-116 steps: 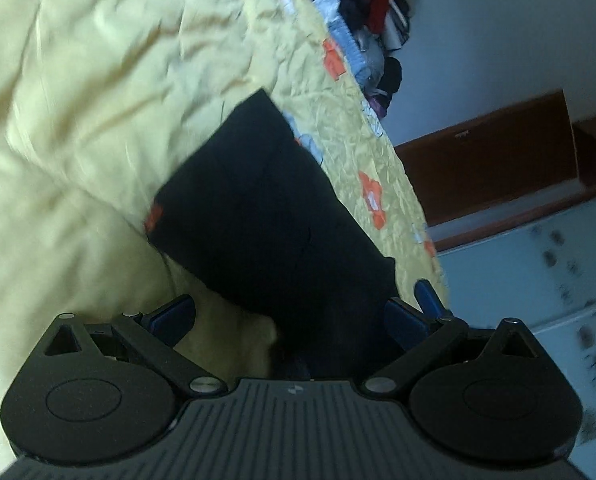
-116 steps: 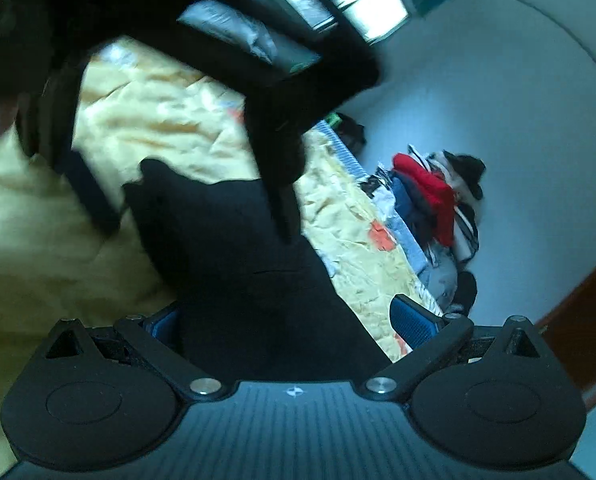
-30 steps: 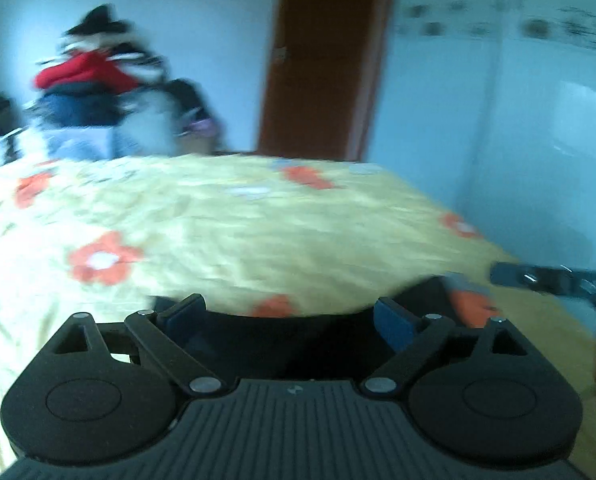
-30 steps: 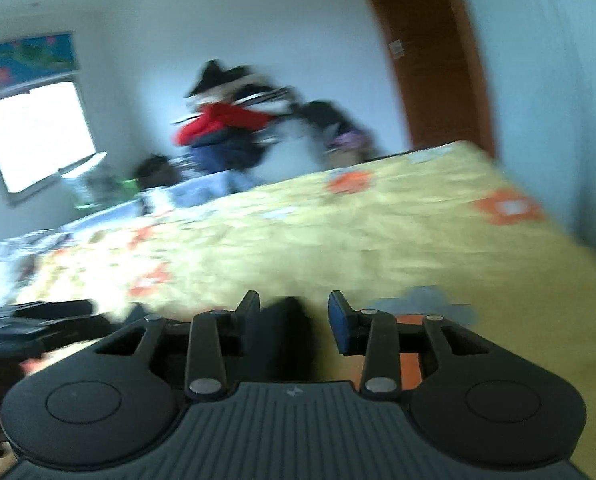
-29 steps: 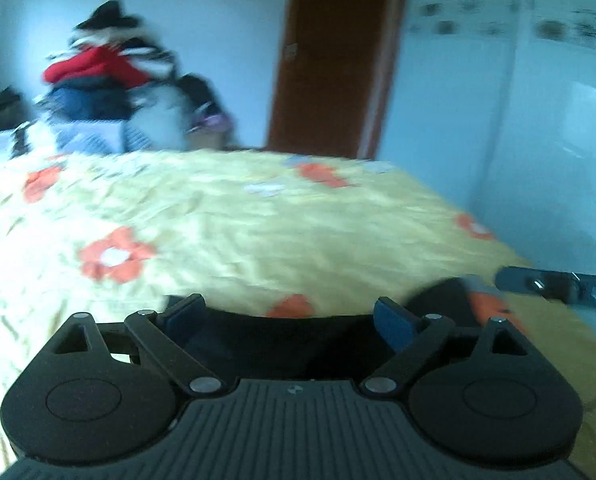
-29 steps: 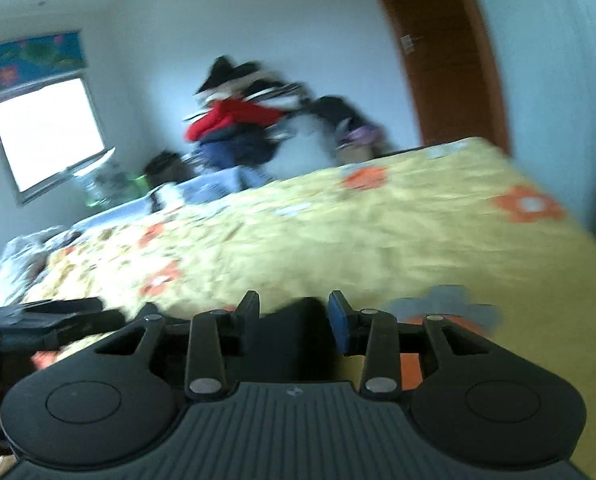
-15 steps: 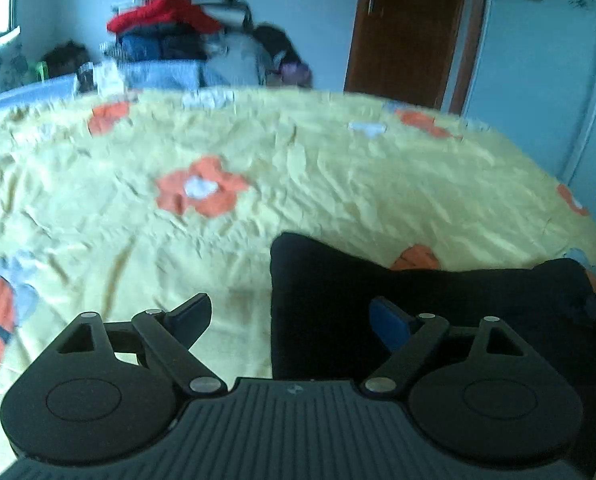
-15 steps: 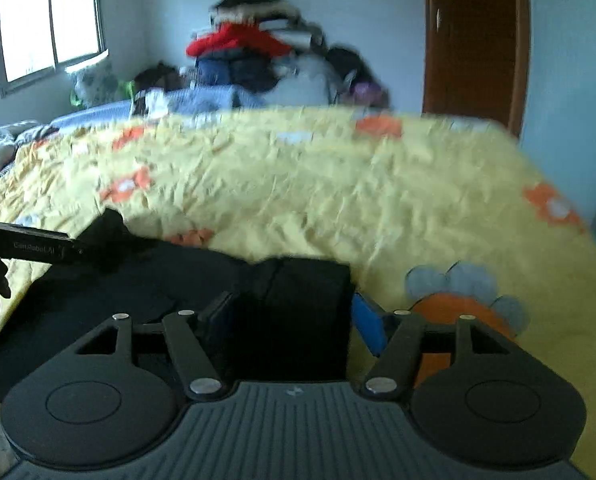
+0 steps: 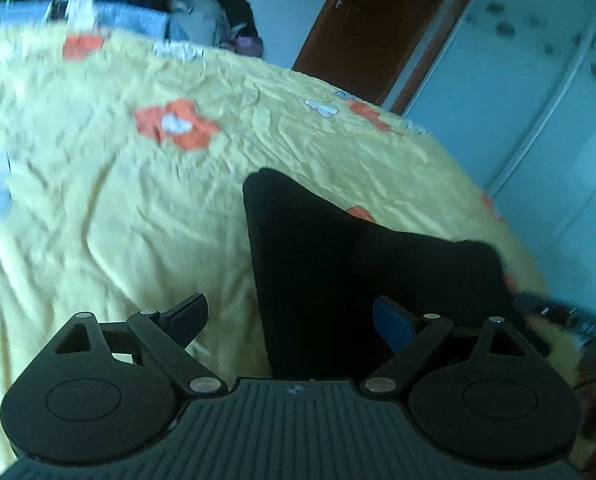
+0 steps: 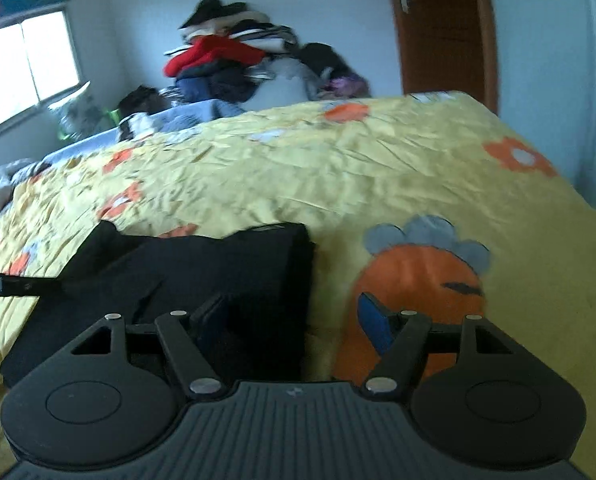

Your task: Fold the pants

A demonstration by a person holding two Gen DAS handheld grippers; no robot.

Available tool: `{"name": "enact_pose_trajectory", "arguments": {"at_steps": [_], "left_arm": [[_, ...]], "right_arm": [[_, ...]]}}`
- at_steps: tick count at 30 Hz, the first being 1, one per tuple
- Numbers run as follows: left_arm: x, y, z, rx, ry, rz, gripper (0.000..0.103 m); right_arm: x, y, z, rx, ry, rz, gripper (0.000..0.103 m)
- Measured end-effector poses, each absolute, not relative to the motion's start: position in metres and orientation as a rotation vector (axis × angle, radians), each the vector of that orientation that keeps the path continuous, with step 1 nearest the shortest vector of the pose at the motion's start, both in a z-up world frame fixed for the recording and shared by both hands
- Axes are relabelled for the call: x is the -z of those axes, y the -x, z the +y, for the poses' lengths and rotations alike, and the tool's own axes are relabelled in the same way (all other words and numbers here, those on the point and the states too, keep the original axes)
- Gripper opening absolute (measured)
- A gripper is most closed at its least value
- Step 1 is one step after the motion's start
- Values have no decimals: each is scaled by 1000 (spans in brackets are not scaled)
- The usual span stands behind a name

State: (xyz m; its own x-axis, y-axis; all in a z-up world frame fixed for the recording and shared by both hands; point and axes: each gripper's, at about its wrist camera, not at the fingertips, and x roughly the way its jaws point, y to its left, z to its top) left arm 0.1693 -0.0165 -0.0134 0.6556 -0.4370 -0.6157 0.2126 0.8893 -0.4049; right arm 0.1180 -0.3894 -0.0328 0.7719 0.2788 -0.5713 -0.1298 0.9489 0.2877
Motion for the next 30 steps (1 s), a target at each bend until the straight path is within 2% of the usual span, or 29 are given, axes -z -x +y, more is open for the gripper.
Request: {"name": "enact_pose_trajectory", "arguments": {"at_steps": [4,8,10,13,16,30], "left_arm": [[20,-161,-18,362,344,758,91],[21,-152,-33,351,226,734,93],[23,-147,-40,346,175,716,98],[28,-140,-48,338,120,685,103],[32,-135,-52,325,90,655,103],[33,-130,-53,298,92,634,103]], "right_arm": [[32,-114,-382,-233,-227,638,73],[35,-111,-363,-254,-144,636,87],[43,-113,-360,-264,-153,662,88],[56,-114,-366,-277,-230,686,102],[61,-108,-365,-285,-218,637,103],[61,-110,-367,-285,-243,629,103]]}}
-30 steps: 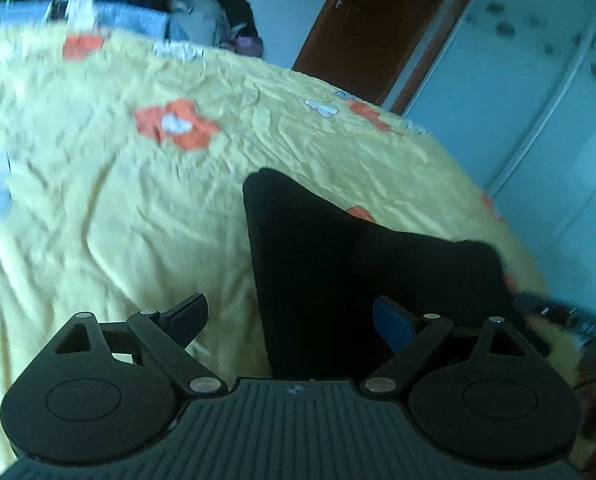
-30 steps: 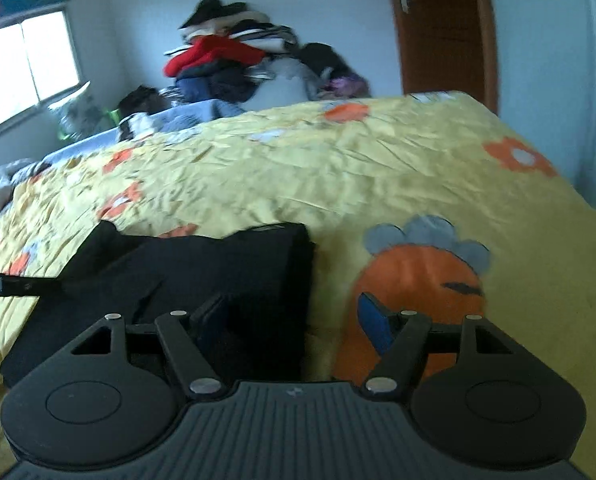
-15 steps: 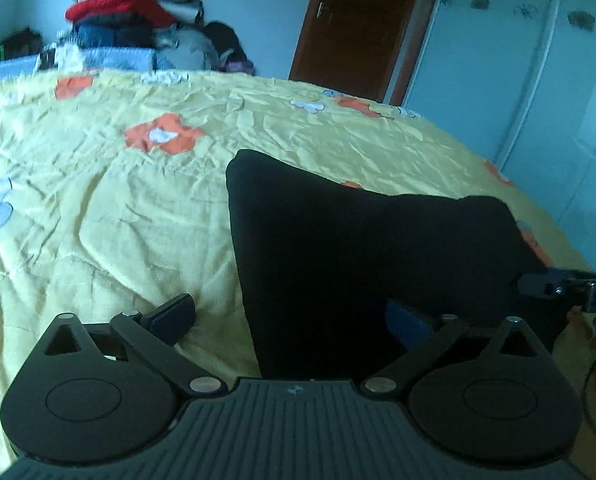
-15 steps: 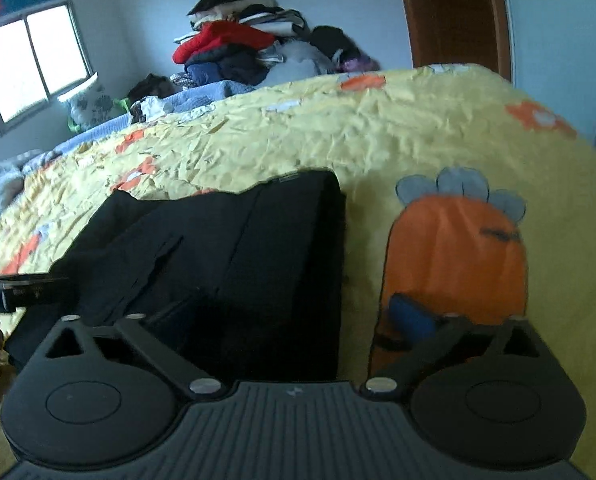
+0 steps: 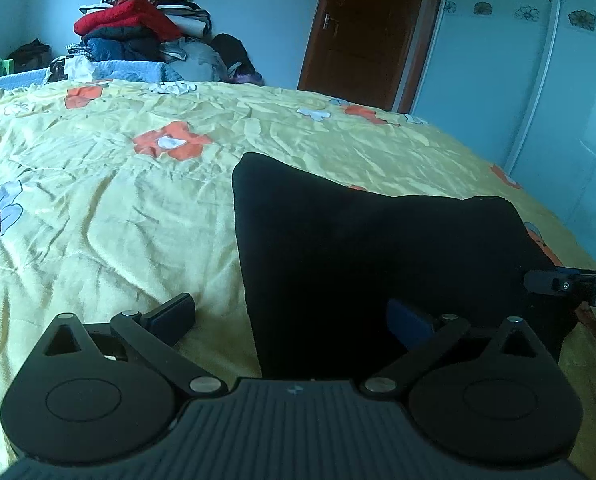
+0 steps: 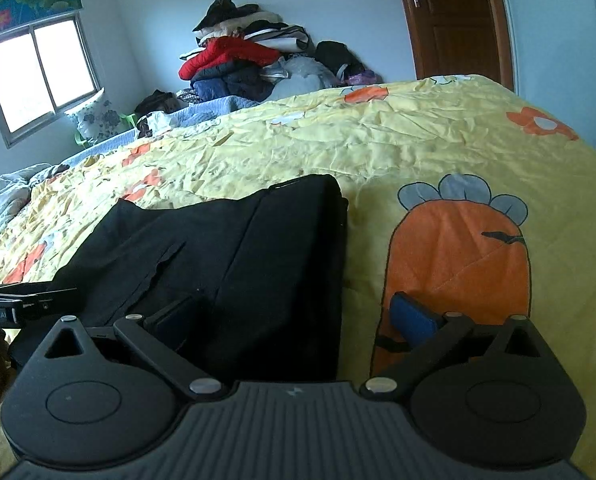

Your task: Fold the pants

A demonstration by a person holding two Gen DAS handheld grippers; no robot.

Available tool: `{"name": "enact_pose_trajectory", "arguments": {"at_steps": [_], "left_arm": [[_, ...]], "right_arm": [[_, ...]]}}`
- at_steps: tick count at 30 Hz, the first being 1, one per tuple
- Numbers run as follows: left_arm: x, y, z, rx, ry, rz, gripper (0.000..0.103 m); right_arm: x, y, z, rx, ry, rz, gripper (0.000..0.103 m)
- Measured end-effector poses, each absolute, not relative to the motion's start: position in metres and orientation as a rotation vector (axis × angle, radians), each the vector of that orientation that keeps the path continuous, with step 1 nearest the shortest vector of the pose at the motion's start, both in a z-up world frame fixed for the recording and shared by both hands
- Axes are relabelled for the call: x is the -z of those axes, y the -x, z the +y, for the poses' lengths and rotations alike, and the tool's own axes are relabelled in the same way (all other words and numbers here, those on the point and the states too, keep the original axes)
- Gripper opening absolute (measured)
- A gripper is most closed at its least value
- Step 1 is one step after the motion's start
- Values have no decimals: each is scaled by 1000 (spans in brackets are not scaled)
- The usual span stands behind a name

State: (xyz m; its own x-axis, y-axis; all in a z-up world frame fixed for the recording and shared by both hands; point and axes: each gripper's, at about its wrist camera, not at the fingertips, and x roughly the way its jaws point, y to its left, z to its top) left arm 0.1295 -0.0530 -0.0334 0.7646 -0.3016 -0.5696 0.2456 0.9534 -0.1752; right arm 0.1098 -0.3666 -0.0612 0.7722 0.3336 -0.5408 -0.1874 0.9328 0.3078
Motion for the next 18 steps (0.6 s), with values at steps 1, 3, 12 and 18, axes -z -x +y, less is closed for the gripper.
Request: {"name": "enact_pose_trajectory", "arguments": {"at_steps": [1,3,12,18], "left_arm": [[33,-130,-53,298,94,634,103],[33,-129,-52,299,97,634,103],[30,-132,-41,551,118,668,102],[30,-148,-36,723,151,712,101]], "right_arm": [[61,-110,-367,-286,-244,629,103],[62,-110,-368,-290,-253,627,103],[55,-126,-385,-487,-320,714,103],[58,-158,-398,-728,-471,805,103]]}}
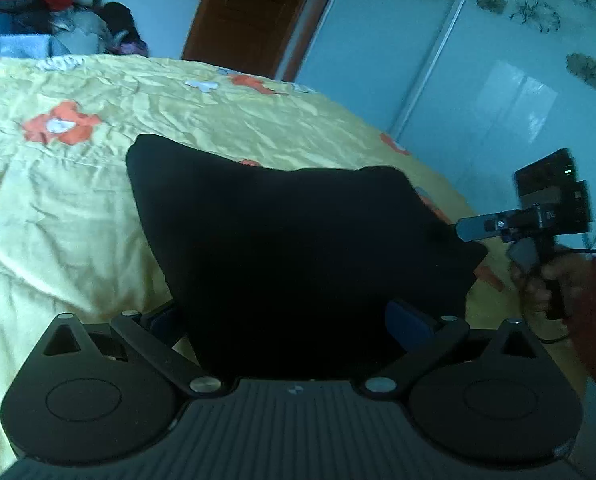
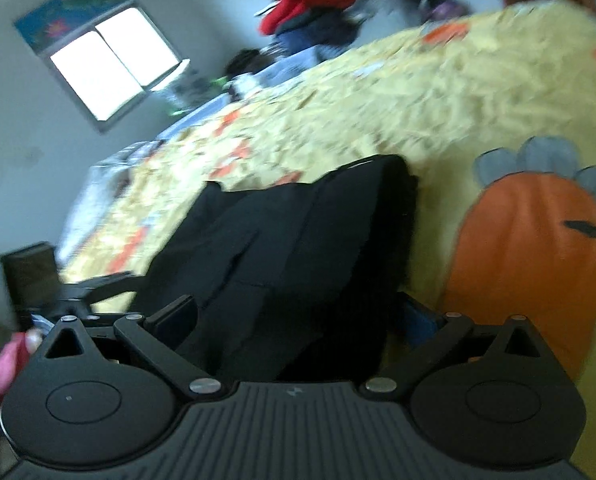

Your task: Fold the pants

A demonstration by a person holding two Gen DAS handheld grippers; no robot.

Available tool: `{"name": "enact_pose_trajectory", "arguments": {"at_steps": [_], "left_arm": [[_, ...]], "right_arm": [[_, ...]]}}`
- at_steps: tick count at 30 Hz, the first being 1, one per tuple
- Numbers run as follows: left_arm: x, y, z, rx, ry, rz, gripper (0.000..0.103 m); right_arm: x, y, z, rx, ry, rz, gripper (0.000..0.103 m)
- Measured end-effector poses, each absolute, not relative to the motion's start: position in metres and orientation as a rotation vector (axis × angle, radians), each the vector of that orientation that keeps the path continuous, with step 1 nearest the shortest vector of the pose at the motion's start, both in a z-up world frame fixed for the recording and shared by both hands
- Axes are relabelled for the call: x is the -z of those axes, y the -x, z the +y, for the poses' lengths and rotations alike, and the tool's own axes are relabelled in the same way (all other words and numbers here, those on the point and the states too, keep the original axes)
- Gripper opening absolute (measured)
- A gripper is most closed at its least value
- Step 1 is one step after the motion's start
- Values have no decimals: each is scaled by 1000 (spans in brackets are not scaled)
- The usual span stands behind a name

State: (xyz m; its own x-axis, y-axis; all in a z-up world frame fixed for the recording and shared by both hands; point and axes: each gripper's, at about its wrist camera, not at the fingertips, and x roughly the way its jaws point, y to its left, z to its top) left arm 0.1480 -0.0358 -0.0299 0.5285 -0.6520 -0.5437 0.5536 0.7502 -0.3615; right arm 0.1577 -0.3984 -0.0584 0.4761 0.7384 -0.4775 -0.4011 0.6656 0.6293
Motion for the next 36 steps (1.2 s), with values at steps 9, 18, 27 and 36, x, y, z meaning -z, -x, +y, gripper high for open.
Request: {"name": "enact_pose_trajectory", "arguments": {"at_steps": [9,18,27,36], "left_arm": [[31,-174,-38,617,334,741,60],[16,-157,-31,536,260,645,19],[-31,-166,3,428,174,494,18],[-1,-215,47,206,125,685,48]], "right_arm": [[59,-181,-368,-729,-465,784,85],[47,-163,-360,-619,-494,746,32],[-6,-196,-303,-748,-437,614,32],[43,-245,-248,-553,-253,775,54]]}}
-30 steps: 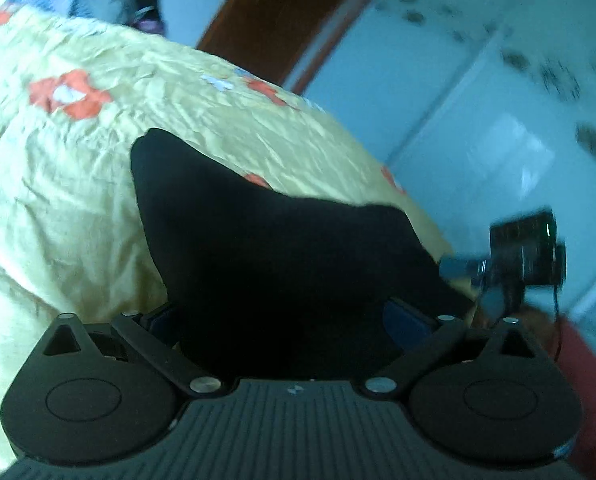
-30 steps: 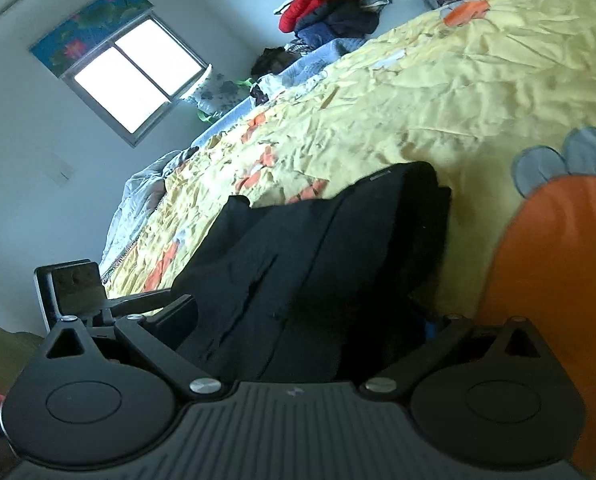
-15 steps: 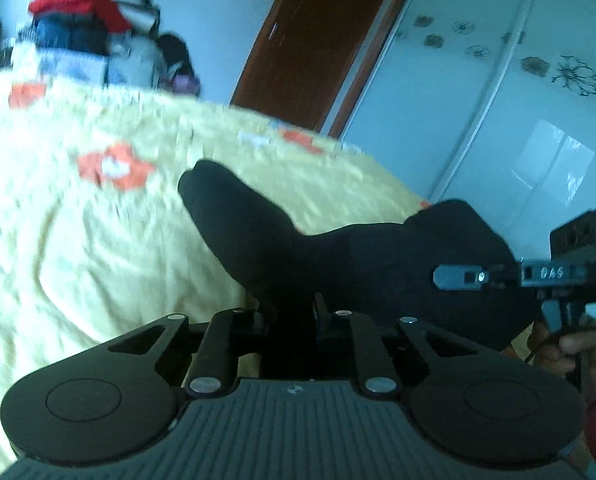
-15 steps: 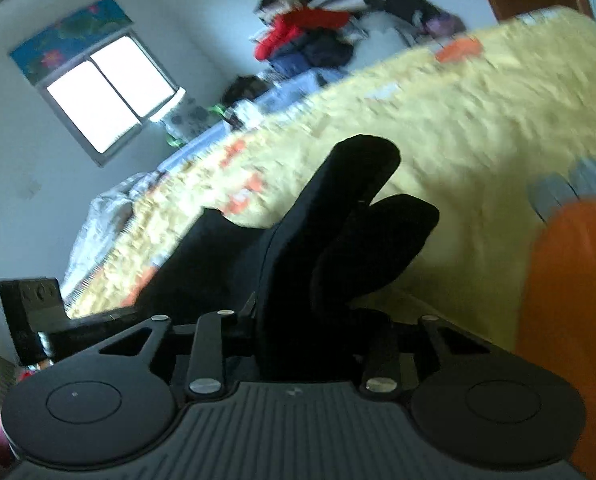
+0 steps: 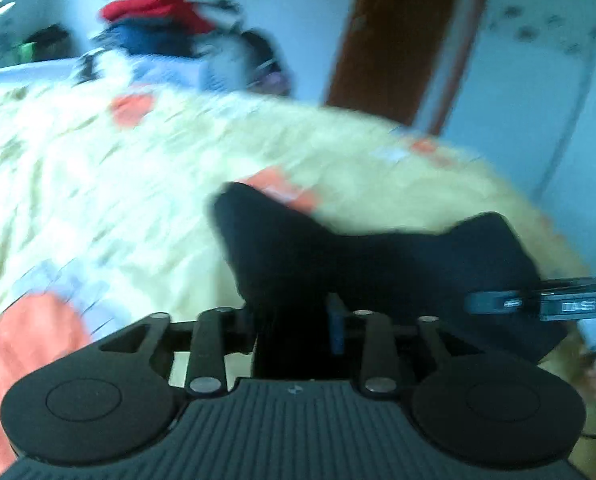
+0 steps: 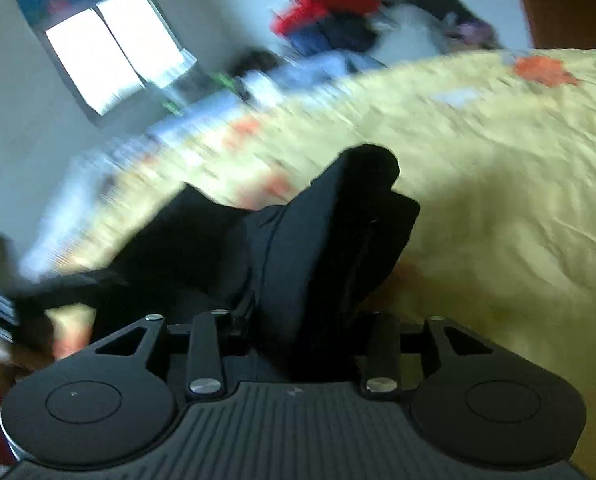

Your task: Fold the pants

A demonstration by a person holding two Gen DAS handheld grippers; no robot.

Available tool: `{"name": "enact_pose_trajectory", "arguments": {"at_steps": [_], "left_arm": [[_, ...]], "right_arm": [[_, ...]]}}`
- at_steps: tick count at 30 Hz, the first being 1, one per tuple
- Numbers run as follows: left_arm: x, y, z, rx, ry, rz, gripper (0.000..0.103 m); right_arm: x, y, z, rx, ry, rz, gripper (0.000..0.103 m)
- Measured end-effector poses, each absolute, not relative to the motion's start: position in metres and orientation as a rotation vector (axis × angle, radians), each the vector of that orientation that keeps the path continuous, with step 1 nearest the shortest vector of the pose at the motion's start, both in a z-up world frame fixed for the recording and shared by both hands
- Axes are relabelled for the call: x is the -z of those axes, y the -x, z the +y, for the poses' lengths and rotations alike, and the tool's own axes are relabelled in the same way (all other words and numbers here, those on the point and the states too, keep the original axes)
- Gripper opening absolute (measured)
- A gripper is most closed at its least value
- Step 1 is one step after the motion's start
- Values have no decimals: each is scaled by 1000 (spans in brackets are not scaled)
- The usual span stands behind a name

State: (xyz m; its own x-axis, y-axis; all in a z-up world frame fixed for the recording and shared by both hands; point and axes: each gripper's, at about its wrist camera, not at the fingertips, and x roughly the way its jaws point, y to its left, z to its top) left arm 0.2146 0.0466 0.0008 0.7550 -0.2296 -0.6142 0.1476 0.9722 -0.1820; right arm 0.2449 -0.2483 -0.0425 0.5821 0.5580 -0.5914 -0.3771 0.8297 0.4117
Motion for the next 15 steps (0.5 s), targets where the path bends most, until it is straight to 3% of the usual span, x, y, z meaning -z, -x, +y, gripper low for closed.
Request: {"name": "enact_pose_trajectory", "arguments": {"at_steps": [3,7,9,10,15], "left_arm": [[-6,-194,67,133,136,635,61],[-32,-176,60,155,121,547,63],[-40,-173,44,264,146,530,81],[-39,-174,37,306,155,532,85],[-6,-192,3,321,111,664,84]], "right_arm": [[38,-233,-270,-541,-288,747,55],[7,-201,-284,-363,-153,601,57],[-8,-193,-277,-444,-139,538,57],[-12,-190,-269,-529,-154,530,57],[21,-205,-221,-621,-36,696,55]]}}
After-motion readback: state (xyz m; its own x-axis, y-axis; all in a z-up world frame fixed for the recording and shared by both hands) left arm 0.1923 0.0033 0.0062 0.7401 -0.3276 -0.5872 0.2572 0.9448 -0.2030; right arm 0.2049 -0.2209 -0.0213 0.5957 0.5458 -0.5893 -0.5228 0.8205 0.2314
